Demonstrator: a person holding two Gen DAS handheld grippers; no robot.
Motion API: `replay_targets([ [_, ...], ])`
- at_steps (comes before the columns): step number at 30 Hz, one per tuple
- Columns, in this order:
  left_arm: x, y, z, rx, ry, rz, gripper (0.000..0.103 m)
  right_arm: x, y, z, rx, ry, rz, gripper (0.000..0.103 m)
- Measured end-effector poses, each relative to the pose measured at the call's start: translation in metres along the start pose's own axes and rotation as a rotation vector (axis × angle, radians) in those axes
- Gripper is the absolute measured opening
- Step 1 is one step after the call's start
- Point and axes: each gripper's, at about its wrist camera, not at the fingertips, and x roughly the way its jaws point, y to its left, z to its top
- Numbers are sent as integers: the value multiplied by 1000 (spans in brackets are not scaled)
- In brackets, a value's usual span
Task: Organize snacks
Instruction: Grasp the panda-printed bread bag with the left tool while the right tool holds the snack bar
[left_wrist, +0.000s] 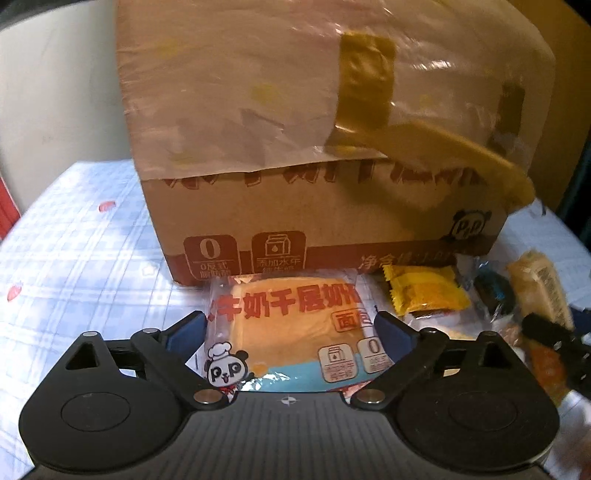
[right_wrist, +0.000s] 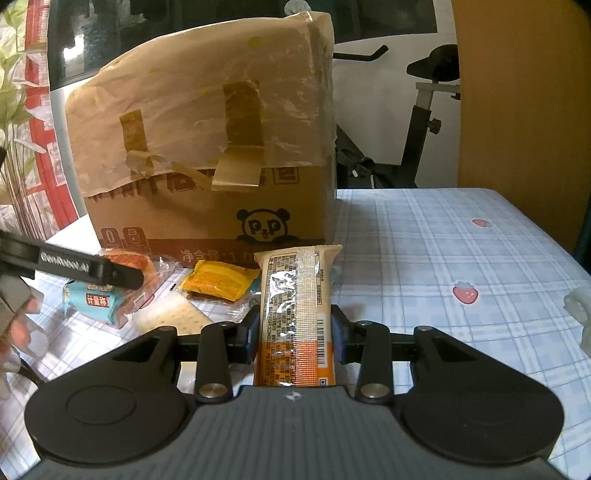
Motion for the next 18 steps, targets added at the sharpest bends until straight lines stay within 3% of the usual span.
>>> replay_targets([
  [6, -3, 1, -1, -8, -23, -2, 77, 1, -1, 0, 10, 3, 0, 39],
  [18, -34, 23, -22, -82, -74, 39, 74, 1, -2, 0, 21, 3, -4, 39],
])
